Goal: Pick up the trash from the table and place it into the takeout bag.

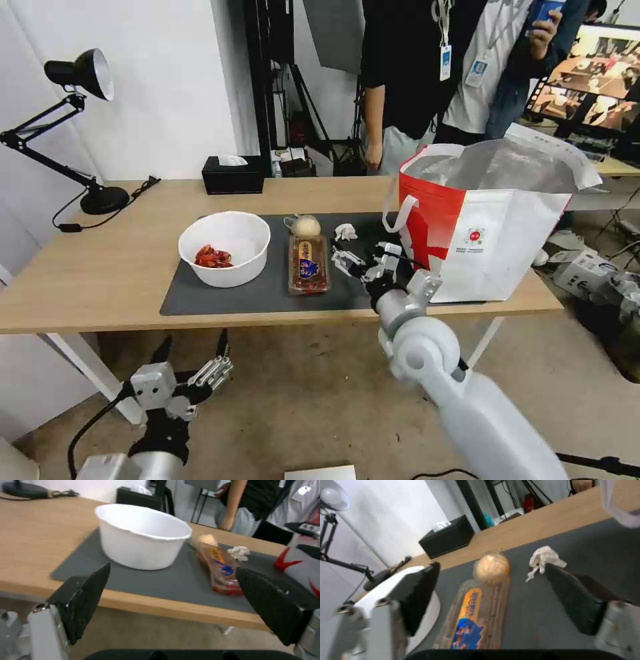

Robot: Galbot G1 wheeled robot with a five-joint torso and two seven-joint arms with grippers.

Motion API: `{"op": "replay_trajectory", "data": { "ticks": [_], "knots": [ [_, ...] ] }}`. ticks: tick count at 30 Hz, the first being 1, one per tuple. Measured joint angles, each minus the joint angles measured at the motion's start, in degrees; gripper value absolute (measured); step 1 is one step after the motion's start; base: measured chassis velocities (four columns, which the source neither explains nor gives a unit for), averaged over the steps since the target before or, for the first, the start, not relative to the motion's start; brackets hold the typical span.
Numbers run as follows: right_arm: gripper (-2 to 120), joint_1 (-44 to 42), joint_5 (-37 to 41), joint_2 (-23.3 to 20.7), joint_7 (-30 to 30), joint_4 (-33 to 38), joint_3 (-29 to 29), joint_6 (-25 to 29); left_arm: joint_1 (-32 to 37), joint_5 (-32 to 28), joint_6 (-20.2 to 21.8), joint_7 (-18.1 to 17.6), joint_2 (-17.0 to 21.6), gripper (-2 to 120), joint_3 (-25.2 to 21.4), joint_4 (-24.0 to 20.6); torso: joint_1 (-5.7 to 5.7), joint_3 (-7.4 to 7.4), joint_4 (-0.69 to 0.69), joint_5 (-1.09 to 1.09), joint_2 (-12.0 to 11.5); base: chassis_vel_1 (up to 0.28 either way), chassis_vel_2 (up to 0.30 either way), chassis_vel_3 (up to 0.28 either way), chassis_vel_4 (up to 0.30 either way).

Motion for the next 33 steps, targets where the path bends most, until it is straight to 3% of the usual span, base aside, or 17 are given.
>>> {"op": "replay_trajectory", "data": {
  "ticks": [7,9,13,15,17,22,33],
  "knots": [
    [54,5.22,2.61,-4.36,-0.33,-1.06,-3.25,-0.52,-6.00,-5.83,3.32,-2.27,4.90,100,2.83,0.82,0.00,0.00,0.00,0.01,0.00,0.000,0.000,0.000,0.000],
    [43,7.98,3.76,-6.12,-0.79,-1.60,-5.45,-0.73,-9.56,-9.46,5.23,-3.80,6.92,100,4.91,1.62,0.00,0.00,-0.01,0.01,0.00,0.000,0.000,0.000,0.000],
    [29,10.73,4.90,-6.73,-1.79,-2.39,-7.87,-1.05,-12.82,-12.45,6.54,-5.69,8.23,100,6.88,2.76,0.00,0.00,-0.01,0.01,0.00,0.000,0.000,0.000,0.000],
    [29,10.86,4.93,-6.73,-1.86,-2.44,-7.97,-1.06,-12.94,-12.55,6.58,-5.78,8.26,100,6.93,2.80,0.00,0.00,-0.01,0.01,0.00,0.000,0.000,0.000,0.000],
    [14,15.04,5.89,-6.19,-3.68,-4.67,-11.35,-1.34,-15.83,-15.16,7.84,-7.62,8.48,100,7.80,3.63,0.00,0.00,-0.01,0.00,0.00,0.000,0.000,0.000,0.000],
    [0,19.10,8.41,-4.20,-4.47,-7.54,-14.43,-2.58,-21.95,-19.58,10.62,-10.90,9.06,100,10.18,5.80,0.00,0.00,0.03,0.00,0.00,0.000,0.000,0.000,0.000],
    [0,19.89,12.34,-5.13,-2.77,-8.40,-15.11,-3.72,-38.77,-29.08,13.71,-16.64,11.88,100,19.16,15.29,0.01,0.00,-0.01,0.01,0.00,0.000,0.000,0.000,0.000]
  ]
}}
